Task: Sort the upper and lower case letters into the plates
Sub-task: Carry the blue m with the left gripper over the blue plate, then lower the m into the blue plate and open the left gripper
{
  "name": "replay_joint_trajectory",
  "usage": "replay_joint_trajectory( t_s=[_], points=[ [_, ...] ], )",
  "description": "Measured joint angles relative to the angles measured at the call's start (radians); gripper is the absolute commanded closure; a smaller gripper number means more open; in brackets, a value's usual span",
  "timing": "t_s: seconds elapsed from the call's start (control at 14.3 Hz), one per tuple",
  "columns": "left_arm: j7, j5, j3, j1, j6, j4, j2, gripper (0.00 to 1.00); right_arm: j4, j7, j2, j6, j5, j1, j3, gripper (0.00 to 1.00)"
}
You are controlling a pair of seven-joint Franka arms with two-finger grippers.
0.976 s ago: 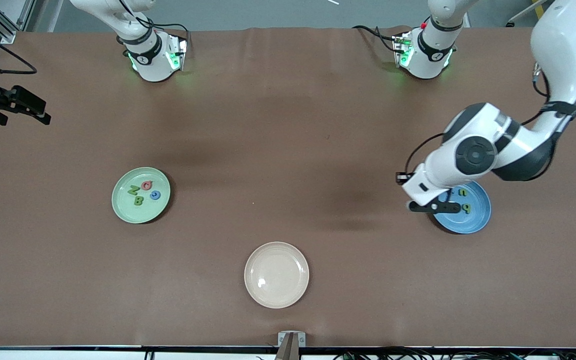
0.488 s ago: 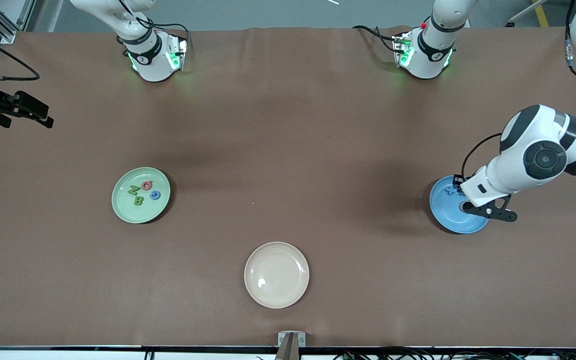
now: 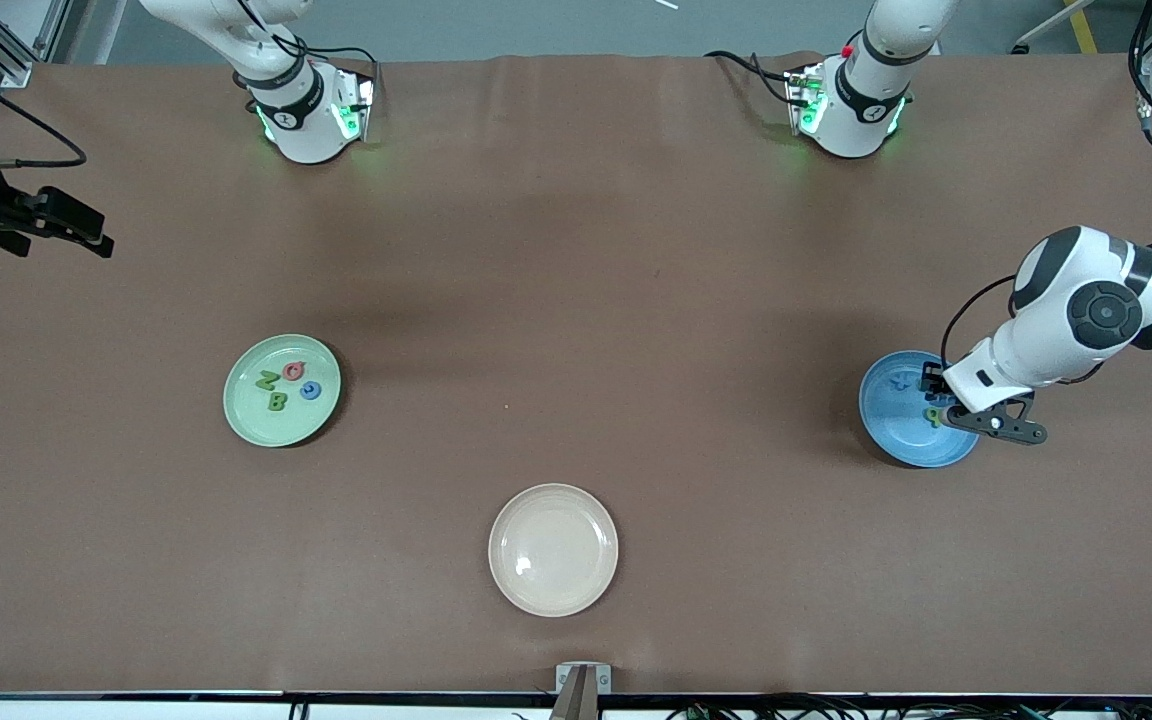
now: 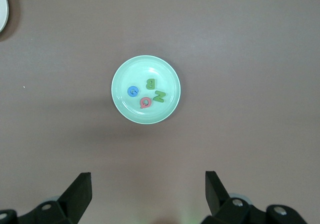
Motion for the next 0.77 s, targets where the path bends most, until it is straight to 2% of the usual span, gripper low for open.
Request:
replay_joint_trajectory(
  t_s=[0.35,0.56,0.77],
  points=[
    [-0.004,0.002,0.128,-0.163,0.062,0.006,0.007,0.86,-0.012,-0.001,-0.015,0.0,0.0,0.0,0.0,0.0],
    [-0.002,0.021,0.166,-0.176,0.086,0.006,0.013,0.86,-0.014,-0.001,-0.024,-0.001,0.0,0.0,0.0,0.0],
    [0.0,0.043,0.174,-0.178,0.094,0.007,0.026,0.86,-0.015,-0.001,-0.027,-0.001,0.0,0.0,0.0,0.0]
  ],
)
